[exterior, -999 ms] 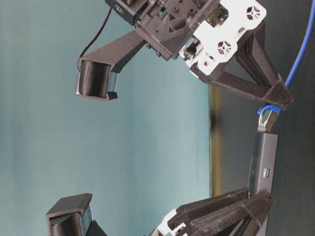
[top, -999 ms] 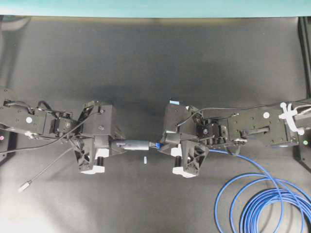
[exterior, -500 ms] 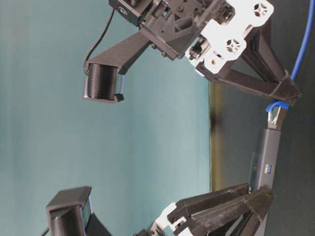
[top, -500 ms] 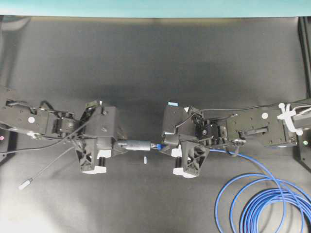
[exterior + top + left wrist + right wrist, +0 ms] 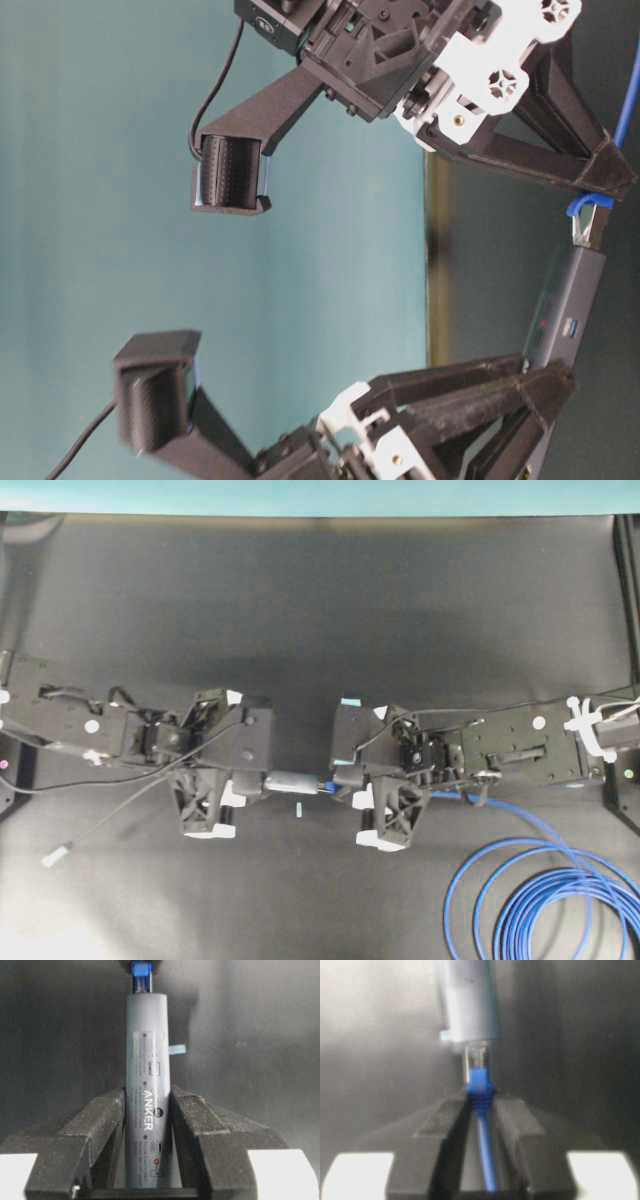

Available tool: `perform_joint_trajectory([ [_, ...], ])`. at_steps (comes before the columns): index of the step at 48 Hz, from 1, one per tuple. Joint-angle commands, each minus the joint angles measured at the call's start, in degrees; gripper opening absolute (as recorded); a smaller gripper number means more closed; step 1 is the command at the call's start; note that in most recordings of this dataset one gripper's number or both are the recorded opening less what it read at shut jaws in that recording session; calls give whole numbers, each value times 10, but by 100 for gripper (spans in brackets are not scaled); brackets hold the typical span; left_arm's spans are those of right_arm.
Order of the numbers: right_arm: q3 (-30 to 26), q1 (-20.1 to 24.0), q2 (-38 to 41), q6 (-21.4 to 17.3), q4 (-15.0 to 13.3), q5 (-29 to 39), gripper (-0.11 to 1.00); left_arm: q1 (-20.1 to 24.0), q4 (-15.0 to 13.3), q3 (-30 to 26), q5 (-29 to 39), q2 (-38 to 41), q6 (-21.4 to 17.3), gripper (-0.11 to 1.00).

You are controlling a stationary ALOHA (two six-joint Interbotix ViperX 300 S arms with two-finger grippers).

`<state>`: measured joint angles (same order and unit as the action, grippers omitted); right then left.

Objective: Insert the LAN cable into the hub.
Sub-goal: 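Push the blue plug leftward into the hub's LAN port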

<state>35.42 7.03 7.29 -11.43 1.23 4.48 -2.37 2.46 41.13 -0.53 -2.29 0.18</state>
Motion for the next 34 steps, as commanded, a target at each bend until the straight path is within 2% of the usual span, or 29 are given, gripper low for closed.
perform_joint_trajectory([
  [1, -21, -4, -3, 3, -1, -12, 12, 2, 2, -17, -1, -4, -4, 28],
  [34, -48, -10, 4, 5, -11, -23, 12, 11, 2, -33, -2, 11, -9, 28],
])
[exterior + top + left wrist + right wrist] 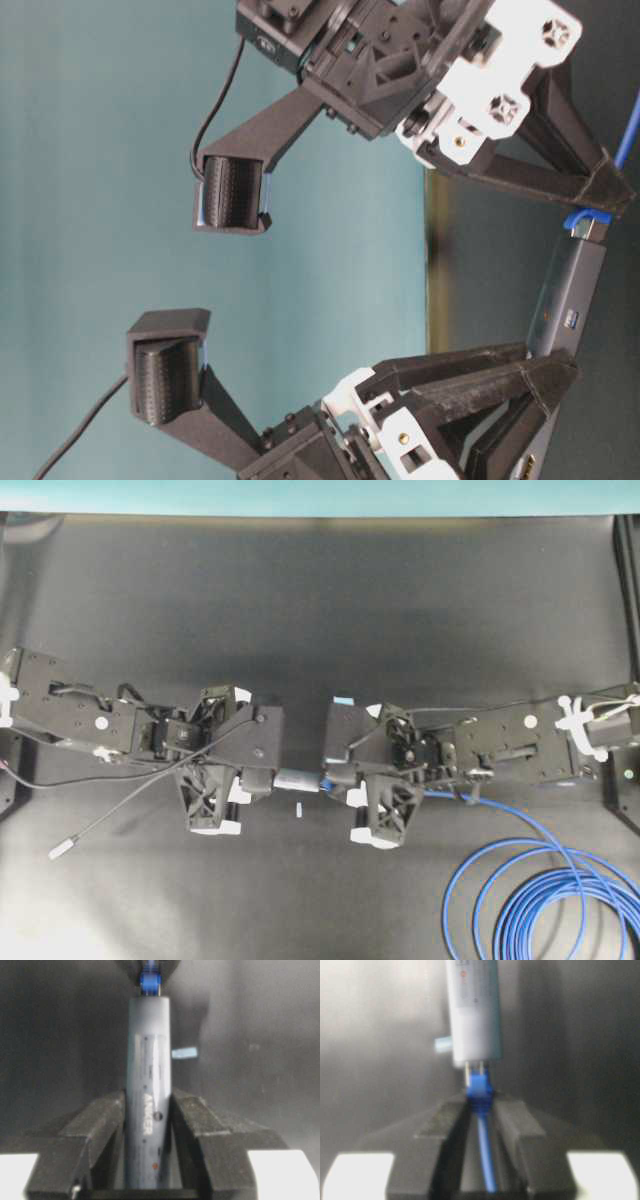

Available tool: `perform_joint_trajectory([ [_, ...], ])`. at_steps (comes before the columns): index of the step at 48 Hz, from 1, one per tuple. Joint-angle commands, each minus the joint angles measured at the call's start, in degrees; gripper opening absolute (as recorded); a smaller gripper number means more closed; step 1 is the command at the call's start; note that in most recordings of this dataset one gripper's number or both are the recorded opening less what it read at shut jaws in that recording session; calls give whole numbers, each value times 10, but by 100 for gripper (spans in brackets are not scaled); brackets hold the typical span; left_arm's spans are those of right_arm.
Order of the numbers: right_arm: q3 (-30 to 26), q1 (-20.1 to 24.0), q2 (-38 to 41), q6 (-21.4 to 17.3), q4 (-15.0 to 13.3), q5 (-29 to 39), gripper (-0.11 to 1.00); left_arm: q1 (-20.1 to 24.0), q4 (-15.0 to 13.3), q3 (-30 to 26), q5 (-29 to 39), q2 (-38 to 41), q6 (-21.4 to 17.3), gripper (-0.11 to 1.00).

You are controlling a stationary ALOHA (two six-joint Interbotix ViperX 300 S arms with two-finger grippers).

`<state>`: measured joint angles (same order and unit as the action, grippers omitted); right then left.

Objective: Insert the LAN cable into the hub.
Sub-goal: 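Push the blue plug leftward into the hub's LAN port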

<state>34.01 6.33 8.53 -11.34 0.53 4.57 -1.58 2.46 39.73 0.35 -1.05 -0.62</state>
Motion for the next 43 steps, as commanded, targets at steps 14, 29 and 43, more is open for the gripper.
perform_joint_trajectory([
  [14, -23, -4, -13, 4, -4, -12, 12, 4, 2, -1, -9, -7, -1, 28],
  [29, 2, -4, -24, 4, -4, -20, 12, 1, 2, 28, -9, -32, 1, 28],
  [43, 11, -2, -28, 4, -4, -9, 78, 4, 2, 31, -2, -32, 1, 28],
])
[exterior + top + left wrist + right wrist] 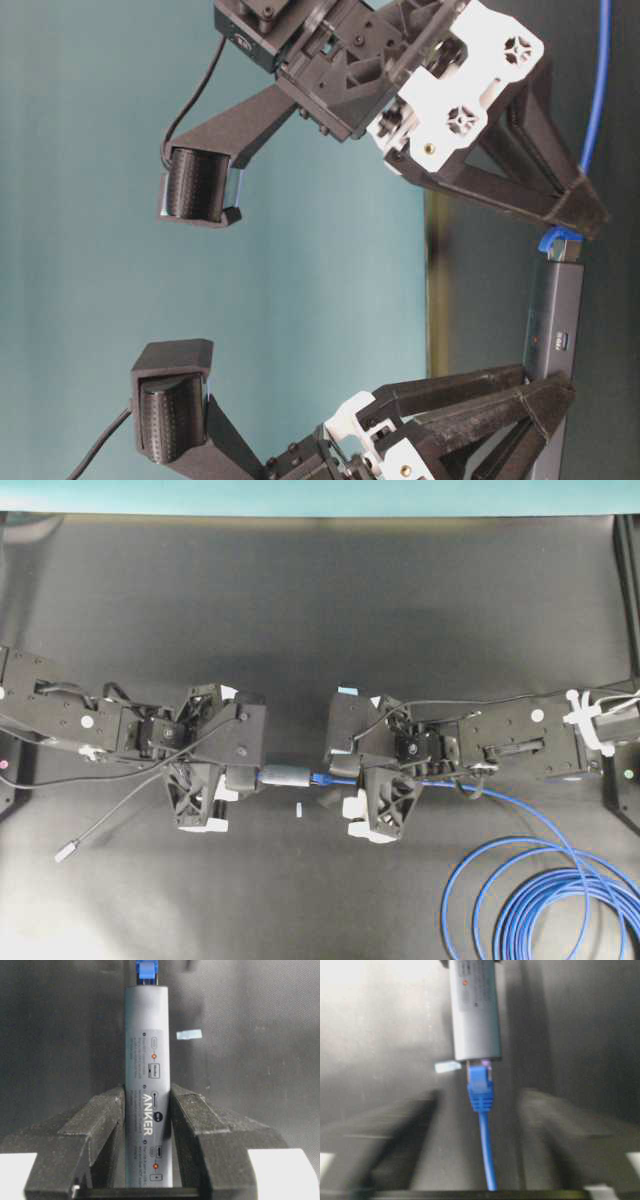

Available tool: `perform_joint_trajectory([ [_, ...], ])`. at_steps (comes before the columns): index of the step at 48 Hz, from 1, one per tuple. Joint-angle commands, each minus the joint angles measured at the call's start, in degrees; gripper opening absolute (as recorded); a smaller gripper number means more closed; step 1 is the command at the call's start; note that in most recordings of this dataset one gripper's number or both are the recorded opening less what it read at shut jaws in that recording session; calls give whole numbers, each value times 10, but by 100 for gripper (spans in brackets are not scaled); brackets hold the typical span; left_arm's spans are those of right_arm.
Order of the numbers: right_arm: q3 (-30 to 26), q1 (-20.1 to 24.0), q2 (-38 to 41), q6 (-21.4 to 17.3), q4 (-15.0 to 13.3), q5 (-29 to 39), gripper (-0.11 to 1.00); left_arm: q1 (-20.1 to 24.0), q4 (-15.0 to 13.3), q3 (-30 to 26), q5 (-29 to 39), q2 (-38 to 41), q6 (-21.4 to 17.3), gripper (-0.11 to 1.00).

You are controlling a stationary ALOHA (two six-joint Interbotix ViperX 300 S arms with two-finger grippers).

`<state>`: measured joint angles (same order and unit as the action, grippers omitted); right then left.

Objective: Insert the LAN cable into the hub.
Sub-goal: 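Push the blue plug leftward into the hub's LAN port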

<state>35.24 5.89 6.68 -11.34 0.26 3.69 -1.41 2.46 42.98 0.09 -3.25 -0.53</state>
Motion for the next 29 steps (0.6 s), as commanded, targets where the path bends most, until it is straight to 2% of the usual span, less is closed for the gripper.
perform_joint_trajectory([
  [1, 1, 4, -11, 3, -1, 0, 82, 2, 2, -1, 3, -10, 0, 28],
  [4, 7, 4, -14, 1, -1, -1, 86, 2, 3, 0, 11, -11, 1, 28],
  [9, 26, 4, -26, -4, 2, -4, 83, 2, 3, 3, 16, -11, 1, 28],
  [29, 86, 6, -86, -16, 8, -33, 83, 3, 3, 5, 17, -11, 7, 29],
])
